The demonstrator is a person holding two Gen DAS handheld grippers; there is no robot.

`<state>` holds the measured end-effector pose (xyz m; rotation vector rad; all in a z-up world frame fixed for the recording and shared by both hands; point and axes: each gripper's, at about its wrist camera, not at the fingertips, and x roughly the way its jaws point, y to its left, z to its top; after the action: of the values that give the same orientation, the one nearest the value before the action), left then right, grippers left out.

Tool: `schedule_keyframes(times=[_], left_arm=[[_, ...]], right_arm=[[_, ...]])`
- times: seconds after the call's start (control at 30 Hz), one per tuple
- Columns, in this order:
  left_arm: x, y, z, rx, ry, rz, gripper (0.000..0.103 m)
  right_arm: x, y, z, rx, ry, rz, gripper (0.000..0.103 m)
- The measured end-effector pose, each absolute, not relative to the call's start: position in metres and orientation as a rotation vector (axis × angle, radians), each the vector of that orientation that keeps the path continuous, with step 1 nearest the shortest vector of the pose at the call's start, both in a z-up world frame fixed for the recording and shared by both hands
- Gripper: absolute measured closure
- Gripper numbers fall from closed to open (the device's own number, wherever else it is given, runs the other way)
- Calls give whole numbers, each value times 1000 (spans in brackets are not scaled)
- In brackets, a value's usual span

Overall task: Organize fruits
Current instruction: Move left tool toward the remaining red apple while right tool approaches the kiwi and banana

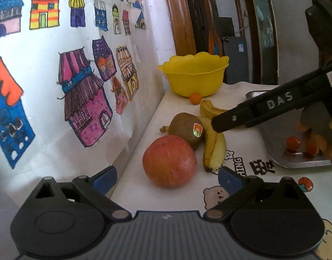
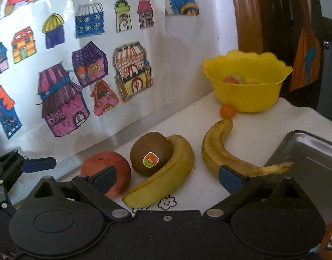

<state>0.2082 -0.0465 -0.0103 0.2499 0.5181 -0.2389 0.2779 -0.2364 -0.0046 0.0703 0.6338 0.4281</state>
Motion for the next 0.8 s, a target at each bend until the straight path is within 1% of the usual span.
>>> schedule_keyframes(times=[0.13, 0.3, 0.43, 0.63, 0.8], left_arm=[[215, -48, -13, 245, 522, -235, 8], [220, -48, -14, 232, 524, -234, 14], [227, -49, -14, 225, 533, -235, 19], [234, -52, -17, 223, 553, -217, 20], [239, -51, -18, 207, 571, -202, 20]], right_arm=[[289, -231, -10, 69, 640, 433, 9], [300, -226, -18, 49, 668, 403, 12], [307, -224, -24, 40, 685, 382, 18], [314, -225, -30, 71, 703, 389, 19], [315, -220, -31, 32, 710, 388, 20]])
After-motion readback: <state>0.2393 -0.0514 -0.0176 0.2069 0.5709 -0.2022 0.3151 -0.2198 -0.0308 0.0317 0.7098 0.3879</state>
